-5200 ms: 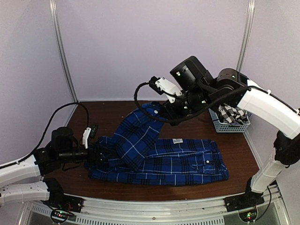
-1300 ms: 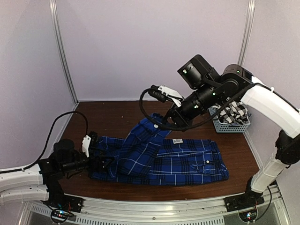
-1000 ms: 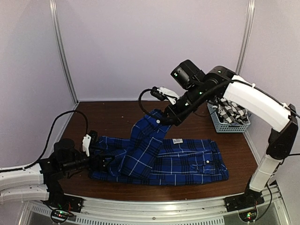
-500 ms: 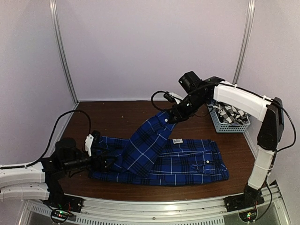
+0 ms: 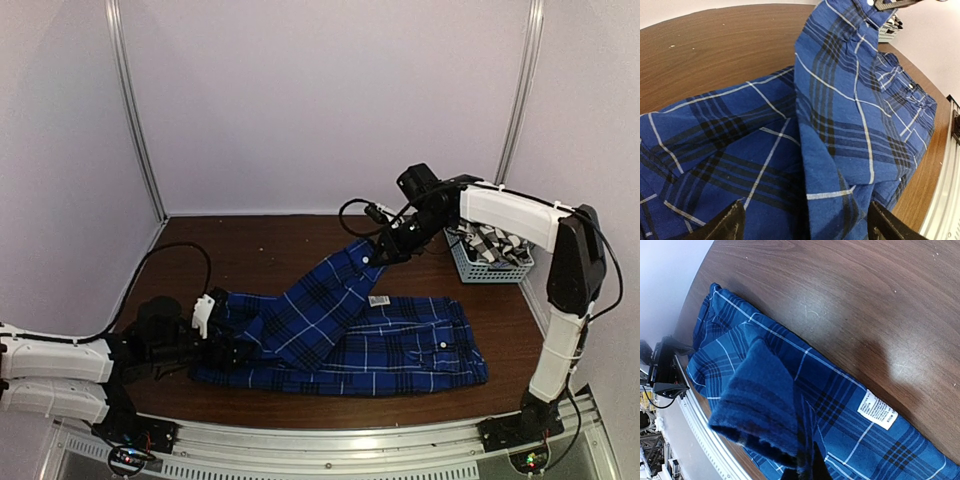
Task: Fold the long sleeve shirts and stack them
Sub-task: Adjust the sleeve of the rectangle-folded shirt.
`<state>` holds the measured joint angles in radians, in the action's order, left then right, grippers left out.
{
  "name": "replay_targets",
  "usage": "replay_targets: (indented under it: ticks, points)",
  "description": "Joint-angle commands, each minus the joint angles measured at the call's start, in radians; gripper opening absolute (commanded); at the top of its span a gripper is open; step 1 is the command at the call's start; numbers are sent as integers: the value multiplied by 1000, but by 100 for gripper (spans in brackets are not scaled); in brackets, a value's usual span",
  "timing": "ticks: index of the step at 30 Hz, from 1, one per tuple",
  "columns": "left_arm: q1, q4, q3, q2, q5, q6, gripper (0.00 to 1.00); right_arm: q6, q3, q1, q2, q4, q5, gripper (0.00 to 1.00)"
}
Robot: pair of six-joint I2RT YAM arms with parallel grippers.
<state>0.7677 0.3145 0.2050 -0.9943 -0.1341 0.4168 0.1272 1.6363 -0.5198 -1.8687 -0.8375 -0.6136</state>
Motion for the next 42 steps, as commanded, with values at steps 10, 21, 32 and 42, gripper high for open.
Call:
replay_targets:
  ticks: [10,21,32,42]
  points:
    - [2,-15,56,-47,196,-4,78,21,-114,112,1,121,-57,3]
    - [2,-146,143,-101,449,36,79,31,-198,177,26,144,-18,3]
    - [1,-169,180,-107,473,10,82,58,-331,251,127,167,41,8]
    - [1,-132,211,-126,442,-35,89,77,-461,282,210,192,90,16]
